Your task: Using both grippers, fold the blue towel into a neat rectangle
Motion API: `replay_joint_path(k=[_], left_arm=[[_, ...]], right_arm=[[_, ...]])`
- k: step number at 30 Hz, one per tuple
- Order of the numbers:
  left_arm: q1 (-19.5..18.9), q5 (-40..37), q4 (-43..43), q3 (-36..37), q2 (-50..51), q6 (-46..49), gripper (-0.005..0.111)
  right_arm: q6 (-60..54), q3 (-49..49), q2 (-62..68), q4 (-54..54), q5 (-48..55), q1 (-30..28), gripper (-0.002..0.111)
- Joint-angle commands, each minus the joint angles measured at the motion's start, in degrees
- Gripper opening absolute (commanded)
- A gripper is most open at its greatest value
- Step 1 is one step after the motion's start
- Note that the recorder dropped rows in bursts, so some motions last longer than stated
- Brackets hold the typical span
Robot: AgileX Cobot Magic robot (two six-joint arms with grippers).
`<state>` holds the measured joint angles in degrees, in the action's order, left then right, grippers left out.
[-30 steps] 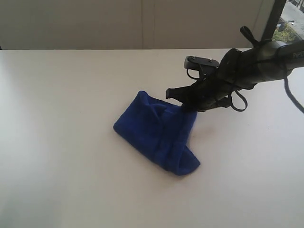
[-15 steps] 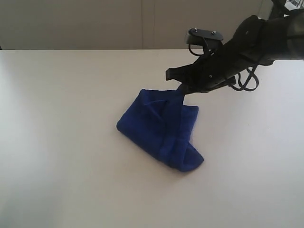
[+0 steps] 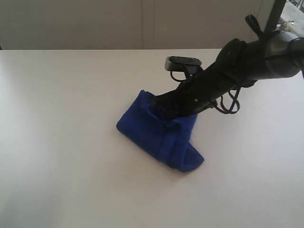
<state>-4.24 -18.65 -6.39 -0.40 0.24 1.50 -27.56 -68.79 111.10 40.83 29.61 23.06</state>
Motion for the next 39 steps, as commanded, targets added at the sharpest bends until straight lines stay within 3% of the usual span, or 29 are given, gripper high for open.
replay_joint_path(k=[1,9,19,24,30,39], left_arm=[[0.33,-0.42,-0.01,0.40,-0.24,0.04,0.000],[0.33,-0.42,-0.01,0.40,-0.24,0.04,0.000],[0.33,0.55,-0.12,0.40,-0.24,4.68,0.000],[0.33,7.84,-7.03,0.40,-0.24,4.52,0.000],[0.33,15.95,-22.16,0.40,-0.24,3.01,0.000],[0.33,23.23,-22.14,0.40,-0.24,2.05,0.000]], right_arm=[[-10.16,0.26,-2.52,7.24,4.72,4.21,0.000],[-12.61,0.26,-3.52,9.02,2.74,7.16,0.000],[-5.33,0.14,-6.12,3.25,-2.72,1.65,0.000],[3.38,0.25,-6.12,-8.09,-2.91,-0.97,0.000],[8.37,0.25,-5.74,-14.92,-2.50,-2.93,0.000],[8.37,0.25,-5.11,-15.13,-1.84,-3.17,0.000]])
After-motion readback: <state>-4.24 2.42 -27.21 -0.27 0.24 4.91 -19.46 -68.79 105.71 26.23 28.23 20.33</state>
